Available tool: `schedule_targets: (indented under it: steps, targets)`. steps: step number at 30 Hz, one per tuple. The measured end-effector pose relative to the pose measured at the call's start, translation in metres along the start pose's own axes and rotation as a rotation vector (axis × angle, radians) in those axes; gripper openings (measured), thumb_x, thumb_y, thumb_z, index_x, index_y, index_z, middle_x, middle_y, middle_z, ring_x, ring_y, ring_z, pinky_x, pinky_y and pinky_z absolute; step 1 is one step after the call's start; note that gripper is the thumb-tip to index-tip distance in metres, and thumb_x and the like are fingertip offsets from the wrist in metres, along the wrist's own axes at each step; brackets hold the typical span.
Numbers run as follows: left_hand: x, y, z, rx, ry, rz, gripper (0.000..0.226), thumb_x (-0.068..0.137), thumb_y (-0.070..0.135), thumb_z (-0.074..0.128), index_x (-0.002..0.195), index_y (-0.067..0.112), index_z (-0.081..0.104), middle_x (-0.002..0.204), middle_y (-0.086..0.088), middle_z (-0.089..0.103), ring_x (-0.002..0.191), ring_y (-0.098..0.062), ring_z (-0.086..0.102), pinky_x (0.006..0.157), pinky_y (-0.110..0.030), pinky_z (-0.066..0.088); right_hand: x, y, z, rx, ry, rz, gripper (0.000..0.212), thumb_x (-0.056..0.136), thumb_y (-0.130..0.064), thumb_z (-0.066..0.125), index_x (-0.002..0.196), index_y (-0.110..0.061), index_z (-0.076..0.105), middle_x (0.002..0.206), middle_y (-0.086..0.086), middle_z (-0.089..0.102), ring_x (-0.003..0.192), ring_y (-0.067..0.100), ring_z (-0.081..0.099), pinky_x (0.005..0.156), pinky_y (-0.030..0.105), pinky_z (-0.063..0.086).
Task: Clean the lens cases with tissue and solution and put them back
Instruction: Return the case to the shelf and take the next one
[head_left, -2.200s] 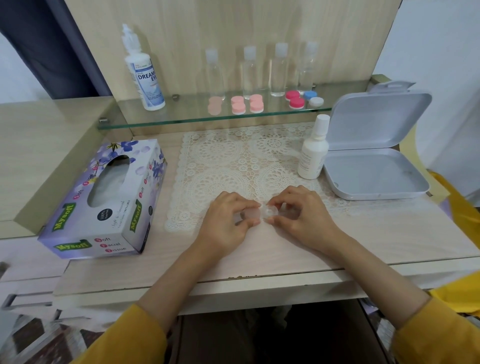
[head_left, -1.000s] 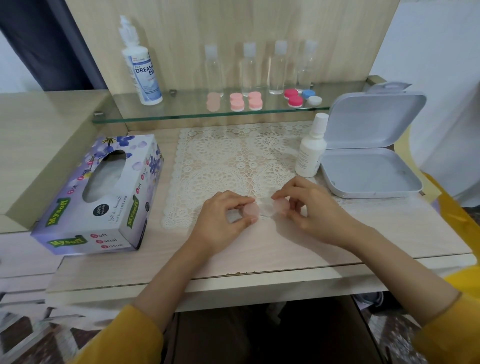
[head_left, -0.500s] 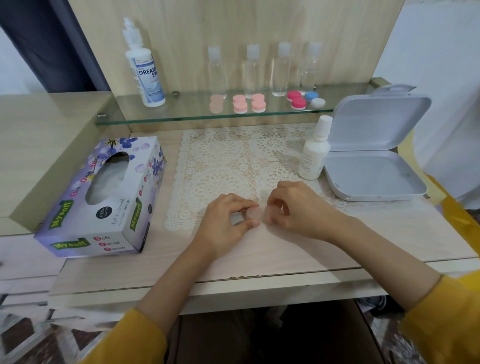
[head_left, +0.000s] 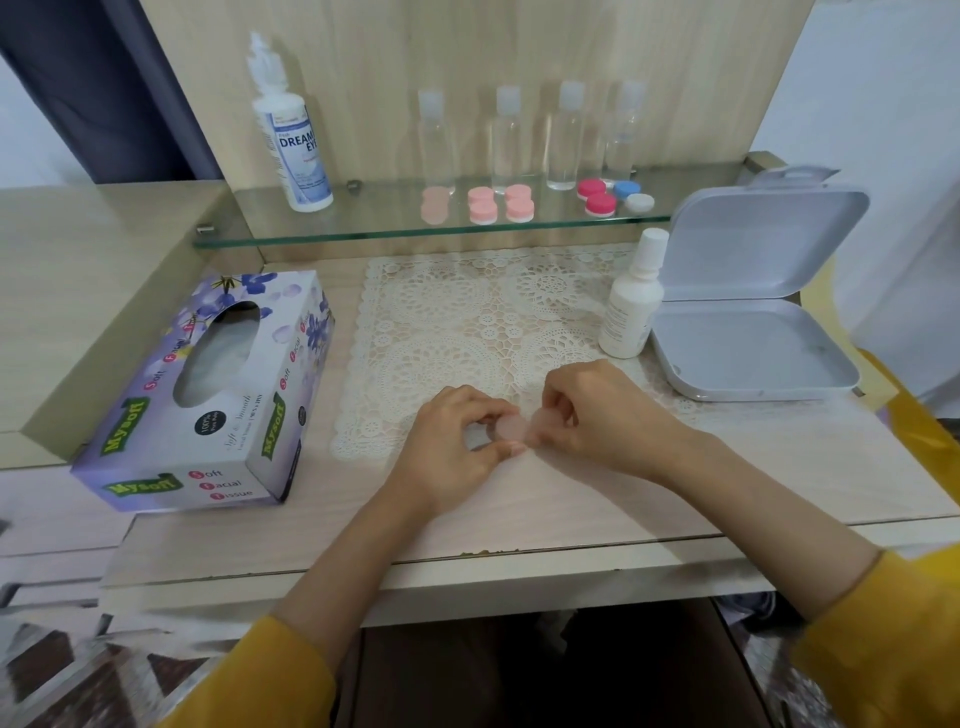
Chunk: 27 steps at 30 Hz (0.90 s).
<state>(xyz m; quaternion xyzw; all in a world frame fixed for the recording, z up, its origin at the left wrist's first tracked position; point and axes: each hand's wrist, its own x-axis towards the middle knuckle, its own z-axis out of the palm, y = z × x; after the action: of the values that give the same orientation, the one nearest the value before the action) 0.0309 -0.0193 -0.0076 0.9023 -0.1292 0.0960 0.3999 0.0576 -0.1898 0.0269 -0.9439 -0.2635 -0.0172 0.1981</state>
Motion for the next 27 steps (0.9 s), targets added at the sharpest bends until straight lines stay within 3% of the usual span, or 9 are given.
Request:
schedule_targets:
  steps: [2,5,9,13,19,21,24,27]
  targets:
    - [0.0,0.0,0.0,-0.002,0.003,0.0,0.03,0.069,0.02,0.078,0.097,0.015,0.071,0.093,-0.001,0.064,0.09,-0.012,0.052,0.082,-0.011,0.033,-0.001,0.001,-0.001,0.021,0.009,0.011,0.023,0.076,-0.024,0.069,0.083,-0.004,0.061,0.079,0.006,0.061,0.066,0.017,0.05,0.061,0.029,0.043]
    - [0.0,0.002,0.0,-0.025,0.009,-0.013,0.027,0.069,0.02,0.078,0.095,0.015,0.071,0.092,-0.001,0.064,0.09,-0.012,0.053,0.083,-0.017,0.036,-0.004,0.0,-0.006,0.087,-0.023,-0.079,0.021,0.078,-0.014,0.065,0.098,-0.01,0.069,0.091,0.003,0.066,0.06,0.002,0.047,0.058,0.014,0.038]
    - [0.0,0.001,0.0,-0.021,0.003,-0.008,0.027,0.069,0.019,0.078,0.095,0.016,0.071,0.092,0.0,0.064,0.09,-0.012,0.053,0.082,-0.014,0.035,-0.004,0.001,-0.004,0.071,-0.021,-0.11,0.017,0.081,-0.007,0.059,0.09,-0.01,0.073,0.079,0.01,0.065,0.066,0.019,0.055,0.061,0.025,0.041]
    - [0.0,0.003,-0.001,-0.016,-0.002,-0.016,0.029,0.068,0.02,0.079,0.096,0.015,0.071,0.093,-0.001,0.064,0.09,-0.012,0.053,0.082,-0.014,0.035,0.001,0.0,0.0,0.034,-0.001,-0.024,0.013,0.079,-0.017,0.064,0.082,-0.005,0.065,0.08,0.006,0.06,0.072,0.015,0.048,0.06,0.022,0.035]
    - [-0.001,0.003,-0.001,-0.004,0.006,-0.01,0.031,0.067,0.022,0.08,0.096,0.015,0.071,0.09,0.001,0.064,0.088,-0.011,0.053,0.08,-0.012,0.035,0.0,0.002,0.001,0.03,0.042,-0.022,0.023,0.074,-0.021,0.071,0.072,-0.001,0.061,0.07,0.008,0.057,0.067,0.021,0.05,0.061,0.036,0.043]
    - [-0.001,0.003,-0.001,-0.009,-0.002,-0.008,0.03,0.066,0.022,0.08,0.094,0.015,0.071,0.089,0.002,0.064,0.088,-0.011,0.053,0.079,-0.01,0.034,-0.001,0.001,-0.002,0.033,0.024,-0.045,0.02,0.073,-0.021,0.072,0.076,-0.003,0.064,0.073,0.005,0.059,0.066,0.018,0.05,0.062,0.035,0.044]
    - [0.0,0.002,-0.001,-0.002,0.001,-0.005,0.029,0.067,0.021,0.08,0.093,0.016,0.072,0.089,0.001,0.065,0.088,-0.011,0.054,0.078,-0.008,0.034,-0.005,0.001,-0.007,0.09,-0.015,-0.101,0.024,0.077,-0.016,0.07,0.099,-0.008,0.07,0.084,-0.001,0.062,0.065,0.014,0.053,0.064,0.024,0.043]
    - [-0.001,0.003,0.0,0.018,-0.003,-0.006,0.03,0.067,0.023,0.08,0.095,0.016,0.071,0.09,0.001,0.064,0.088,-0.012,0.055,0.081,-0.014,0.037,-0.007,0.001,-0.01,0.096,-0.025,-0.151,0.015,0.083,-0.013,0.063,0.093,-0.008,0.073,0.079,0.009,0.066,0.063,0.019,0.057,0.063,0.029,0.044]
